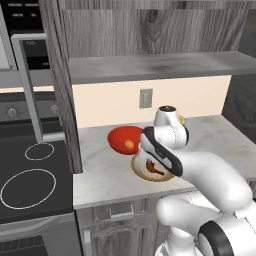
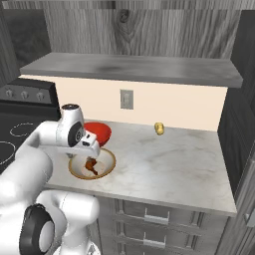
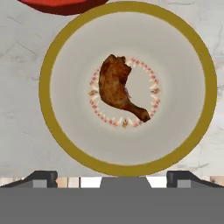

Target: Pick both bowls and place them on the counter. Then place the egg in one bowl and place the chicken drumstick in the other bowl.

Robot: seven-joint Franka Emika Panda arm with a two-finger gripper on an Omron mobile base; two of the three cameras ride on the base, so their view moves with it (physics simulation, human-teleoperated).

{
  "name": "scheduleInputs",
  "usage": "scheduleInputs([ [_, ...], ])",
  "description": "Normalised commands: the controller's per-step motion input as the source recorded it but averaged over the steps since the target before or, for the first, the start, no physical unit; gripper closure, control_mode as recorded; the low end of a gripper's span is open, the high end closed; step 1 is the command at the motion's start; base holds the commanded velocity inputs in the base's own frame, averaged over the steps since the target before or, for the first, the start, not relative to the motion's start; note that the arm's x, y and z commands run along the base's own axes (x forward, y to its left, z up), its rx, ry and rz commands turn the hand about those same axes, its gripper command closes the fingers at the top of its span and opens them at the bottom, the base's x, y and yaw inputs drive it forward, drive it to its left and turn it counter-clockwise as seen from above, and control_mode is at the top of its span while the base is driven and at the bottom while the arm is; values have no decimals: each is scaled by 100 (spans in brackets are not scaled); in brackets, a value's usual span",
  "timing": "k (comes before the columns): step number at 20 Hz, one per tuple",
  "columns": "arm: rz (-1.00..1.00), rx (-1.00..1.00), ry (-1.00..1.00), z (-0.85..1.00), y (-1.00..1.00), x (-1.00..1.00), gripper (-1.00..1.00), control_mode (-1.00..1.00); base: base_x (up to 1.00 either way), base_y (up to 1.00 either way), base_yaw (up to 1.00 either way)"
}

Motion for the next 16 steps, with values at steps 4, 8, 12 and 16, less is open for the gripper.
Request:
scheduleInputs([
  [4,0,0,-14,26,0,-40,-100,-100,0,0,0],
  [8,0,0,-14,25,0,-40,-100,-100,0,0,0],
  [12,0,0,-16,25,0,-39,-100,-100,0,0,0],
  [16,0,0,-14,28,0,-36,-100,-100,0,0,0],
])
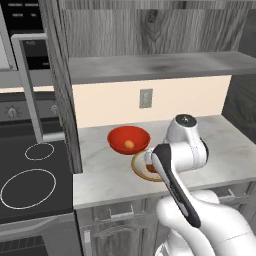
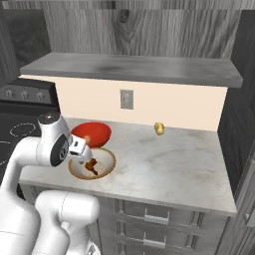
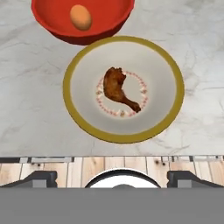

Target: Pick both bowls and place them on the counter. Then place the egg in one bowl and place the chicken drumstick in the other bowl.

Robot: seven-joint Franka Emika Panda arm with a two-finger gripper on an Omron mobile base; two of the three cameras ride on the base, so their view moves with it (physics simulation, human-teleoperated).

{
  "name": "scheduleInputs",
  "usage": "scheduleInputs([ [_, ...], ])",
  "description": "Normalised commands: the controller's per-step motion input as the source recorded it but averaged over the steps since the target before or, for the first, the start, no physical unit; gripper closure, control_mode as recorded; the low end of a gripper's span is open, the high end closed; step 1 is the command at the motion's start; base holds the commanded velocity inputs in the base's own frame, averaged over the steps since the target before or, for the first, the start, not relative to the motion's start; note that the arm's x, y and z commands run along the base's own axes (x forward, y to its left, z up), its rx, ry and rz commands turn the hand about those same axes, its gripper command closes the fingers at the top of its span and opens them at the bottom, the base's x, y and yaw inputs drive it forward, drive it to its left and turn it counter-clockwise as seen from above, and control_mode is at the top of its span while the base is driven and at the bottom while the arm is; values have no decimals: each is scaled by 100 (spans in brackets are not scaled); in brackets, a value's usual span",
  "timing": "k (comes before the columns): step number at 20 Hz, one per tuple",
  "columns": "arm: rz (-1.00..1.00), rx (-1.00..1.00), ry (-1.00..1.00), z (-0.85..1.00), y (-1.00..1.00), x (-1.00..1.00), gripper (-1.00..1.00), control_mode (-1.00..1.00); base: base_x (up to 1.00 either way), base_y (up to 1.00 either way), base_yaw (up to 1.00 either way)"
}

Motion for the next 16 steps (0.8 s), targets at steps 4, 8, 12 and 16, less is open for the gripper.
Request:
scheduleInputs([
  [4,0,0,-7,34,0,-33,-100,-100,0,0,0],
  [8,0,0,-1,37,0,-29,-100,-100,0,0,0],
  [12,0,0,0,39,0,-26,-100,-100,0,0,0],
  [16,1,0,0,30,0,-31,-100,-100,0,0,0],
])
